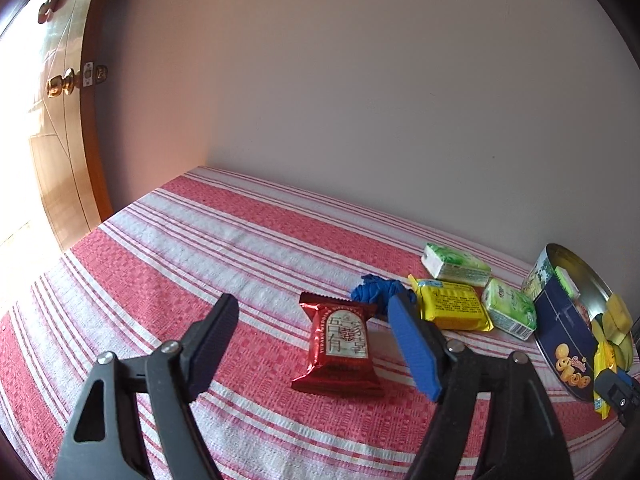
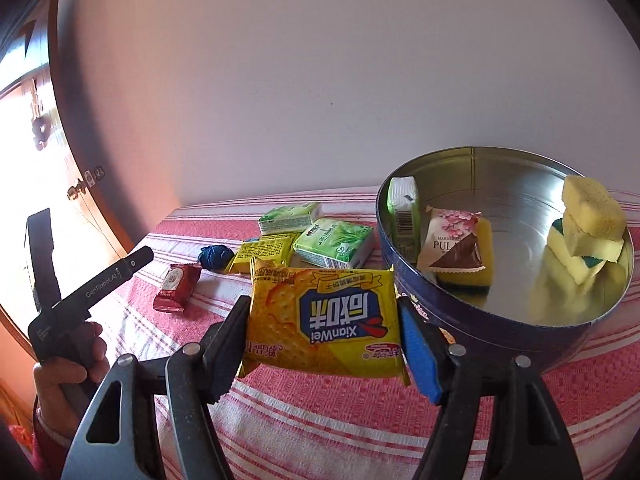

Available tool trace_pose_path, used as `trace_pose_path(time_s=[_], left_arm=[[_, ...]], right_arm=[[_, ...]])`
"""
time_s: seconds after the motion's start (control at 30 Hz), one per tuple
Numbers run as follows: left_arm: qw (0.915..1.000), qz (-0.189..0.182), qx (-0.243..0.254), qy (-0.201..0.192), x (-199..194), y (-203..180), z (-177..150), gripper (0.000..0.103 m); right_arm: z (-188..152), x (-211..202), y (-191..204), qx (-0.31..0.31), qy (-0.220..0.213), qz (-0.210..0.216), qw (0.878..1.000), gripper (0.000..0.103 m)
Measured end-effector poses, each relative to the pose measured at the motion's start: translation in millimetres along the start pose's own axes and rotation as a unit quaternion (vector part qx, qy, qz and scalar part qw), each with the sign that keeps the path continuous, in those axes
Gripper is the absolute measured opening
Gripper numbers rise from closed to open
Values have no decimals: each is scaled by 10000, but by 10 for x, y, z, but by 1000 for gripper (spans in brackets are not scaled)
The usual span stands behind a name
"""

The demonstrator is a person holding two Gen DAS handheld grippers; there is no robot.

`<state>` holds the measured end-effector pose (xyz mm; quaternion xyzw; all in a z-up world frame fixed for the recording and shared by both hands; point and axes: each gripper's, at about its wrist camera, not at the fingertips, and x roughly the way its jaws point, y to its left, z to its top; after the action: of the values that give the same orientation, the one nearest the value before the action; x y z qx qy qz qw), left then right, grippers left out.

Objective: Organize objects

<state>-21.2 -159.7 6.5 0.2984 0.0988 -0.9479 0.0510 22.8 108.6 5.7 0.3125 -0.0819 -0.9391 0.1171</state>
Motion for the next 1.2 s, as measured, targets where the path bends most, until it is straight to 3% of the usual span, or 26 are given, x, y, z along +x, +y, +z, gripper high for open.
trace_pose_path(time_s=[0.13, 0.23, 0.33, 0.43, 0.57, 0.77, 1.2], left_arm=[[9981, 175, 487, 345, 223, -226, 0, 78], [9935, 438, 507, 918, 472, -254, -7, 77], [9886, 477, 304, 1398, 659, -170, -48, 61], [9907, 330, 213, 1300, 622, -128, -60, 40], [9937, 316, 101, 1069, 524, -86, -58, 40], [9984, 451, 326, -90, 32, -243, -54, 40], [9927, -450, 918, -643, -519, -1174, -106, 40]], right_arm=[[-19, -4, 2, -54, -7, 18, 10000, 72], [-27, -1, -24, -32, -17, 26, 10000, 72], [-20, -15, -45, 0, -46, 15, 10000, 72], [-17, -32, -52, 23, -87, 18, 10000, 72], [-8, -102, -66, 7, -276, -16, 9996, 72], [48, -227, -107, -113, -678, -276, 9973, 72], [175, -504, -494, -396, -1547, -913, 9829, 72]])
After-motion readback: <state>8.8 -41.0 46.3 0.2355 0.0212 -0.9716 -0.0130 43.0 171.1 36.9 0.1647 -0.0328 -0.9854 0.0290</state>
